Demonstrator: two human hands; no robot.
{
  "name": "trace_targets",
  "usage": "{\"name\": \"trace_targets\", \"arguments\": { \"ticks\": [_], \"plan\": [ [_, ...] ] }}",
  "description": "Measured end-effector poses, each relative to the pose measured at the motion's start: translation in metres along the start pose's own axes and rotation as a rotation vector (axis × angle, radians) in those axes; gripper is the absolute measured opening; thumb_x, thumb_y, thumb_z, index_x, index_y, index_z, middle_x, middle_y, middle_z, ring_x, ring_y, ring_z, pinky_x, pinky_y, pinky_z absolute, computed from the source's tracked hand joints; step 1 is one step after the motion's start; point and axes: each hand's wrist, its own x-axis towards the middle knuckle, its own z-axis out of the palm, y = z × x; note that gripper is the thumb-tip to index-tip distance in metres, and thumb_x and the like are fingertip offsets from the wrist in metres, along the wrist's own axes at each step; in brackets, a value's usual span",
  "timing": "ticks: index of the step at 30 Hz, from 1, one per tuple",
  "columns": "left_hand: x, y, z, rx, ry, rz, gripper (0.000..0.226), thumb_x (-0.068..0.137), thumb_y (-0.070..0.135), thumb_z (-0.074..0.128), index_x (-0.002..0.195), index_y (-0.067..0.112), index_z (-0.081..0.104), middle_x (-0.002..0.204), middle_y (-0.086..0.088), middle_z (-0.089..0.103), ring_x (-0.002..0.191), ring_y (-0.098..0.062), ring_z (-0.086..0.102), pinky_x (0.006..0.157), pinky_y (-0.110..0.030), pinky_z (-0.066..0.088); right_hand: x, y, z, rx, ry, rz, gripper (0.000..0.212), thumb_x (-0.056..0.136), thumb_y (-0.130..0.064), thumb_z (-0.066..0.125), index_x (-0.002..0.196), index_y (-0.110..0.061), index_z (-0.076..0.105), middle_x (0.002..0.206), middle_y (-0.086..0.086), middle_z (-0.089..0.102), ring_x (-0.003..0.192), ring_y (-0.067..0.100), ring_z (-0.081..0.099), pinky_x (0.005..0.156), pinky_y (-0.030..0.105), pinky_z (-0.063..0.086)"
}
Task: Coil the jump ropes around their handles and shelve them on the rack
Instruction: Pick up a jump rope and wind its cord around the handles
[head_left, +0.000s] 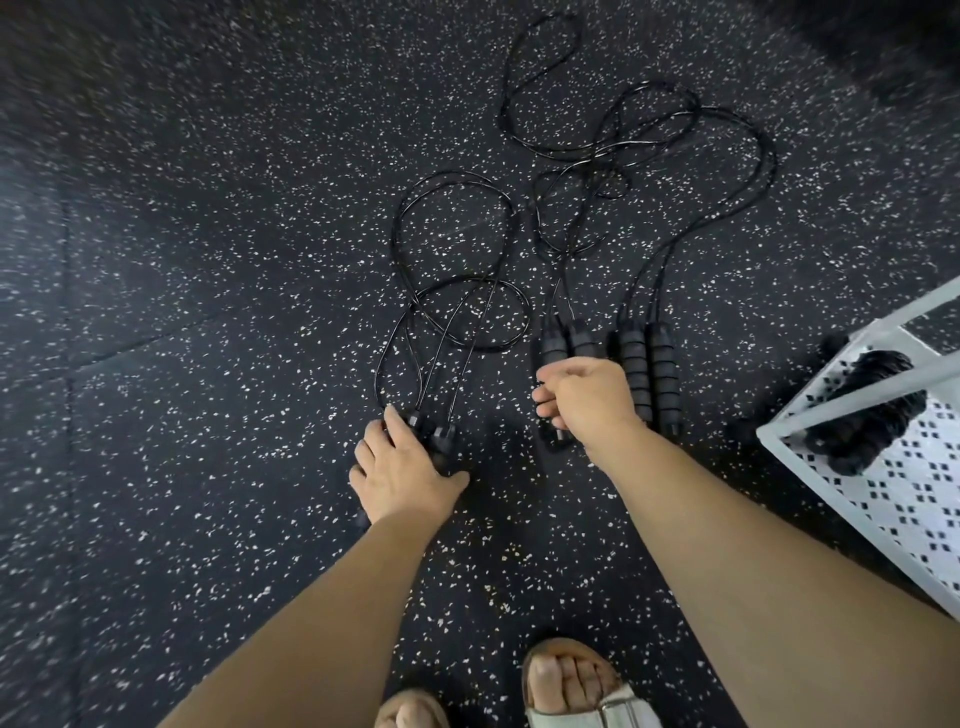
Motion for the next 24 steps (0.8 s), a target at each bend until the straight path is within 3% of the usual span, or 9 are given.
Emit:
{"name": "trace_targets", "arguments": {
  "ticks": [7, 10, 12, 17, 24],
  "plan": [
    [0.004, -0.004, -0.001, 0.029, -0.02, 0.052, 0.085, 0.082, 0.053, 0.072, 0.143, 0.013, 0.028, 0.141, -0.008, 0.037, 0.132, -0.027, 0.034, 0.106, -0.043, 0.035, 0.002, 0.001, 0.008, -0.024, -0.003, 0.013, 0.019, 0.092, -0.003, 0.051, 0.085, -0.012, 0.067, 0.072, 0.003, 0.066, 0.052, 0.009, 0.056, 0.042, 0.014, 0.042],
    [0.005, -0.004, -0.004, 0.025, -0.046, 0.072, 0.072, 0.087, 0.048, 0.067, 0.138, 0.012, 0.031, 0.137, -0.009, 0.038, 0.129, -0.027, 0.036, 0.103, -0.041, 0.038, 0.005, 0.001, 0.015, -0.052, -0.008, 0.023, 0.021, 0.092, -0.004, 0.05, 0.087, -0.014, 0.067, 0.072, 0.002, 0.068, 0.054, 0.009, 0.058, 0.051, 0.017, 0.046],
    [0.01, -0.004, -0.008, 0.058, -0.073, 0.078, 0.07, 0.087, 0.047, 0.066, 0.137, 0.01, 0.033, 0.136, -0.01, 0.039, 0.129, -0.028, 0.037, 0.103, -0.041, 0.038, 0.006, -0.002, 0.021, -0.069, -0.018, 0.021, 0.023, 0.091, -0.002, 0.049, 0.088, -0.014, 0.068, 0.073, 0.002, 0.069, 0.054, 0.009, 0.059, 0.057, 0.022, 0.048],
    [0.02, -0.008, -0.038, 0.159, -0.097, 0.061, 0.072, 0.087, 0.05, 0.065, 0.138, 0.007, 0.035, 0.138, -0.011, 0.041, 0.132, -0.029, 0.038, 0.106, -0.041, 0.037, 0.0, -0.025, 0.028, -0.064, -0.039, 0.006, 0.02, 0.092, -0.003, 0.05, 0.088, -0.012, 0.067, 0.075, 0.005, 0.069, 0.056, 0.011, 0.058, 0.054, 0.021, 0.046],
    [0.008, -0.02, -0.128, 0.233, -0.017, 0.065, 0.073, 0.087, 0.055, 0.063, 0.139, 0.01, 0.039, 0.136, -0.009, 0.046, 0.131, -0.028, 0.041, 0.11, -0.044, 0.033, -0.048, -0.072, 0.03, -0.182, -0.13, -0.063, 0.019, 0.093, -0.006, 0.052, 0.088, -0.013, 0.069, 0.078, 0.006, 0.071, 0.062, 0.014, 0.06, 0.057, 0.025, 0.048]
  ]
}}
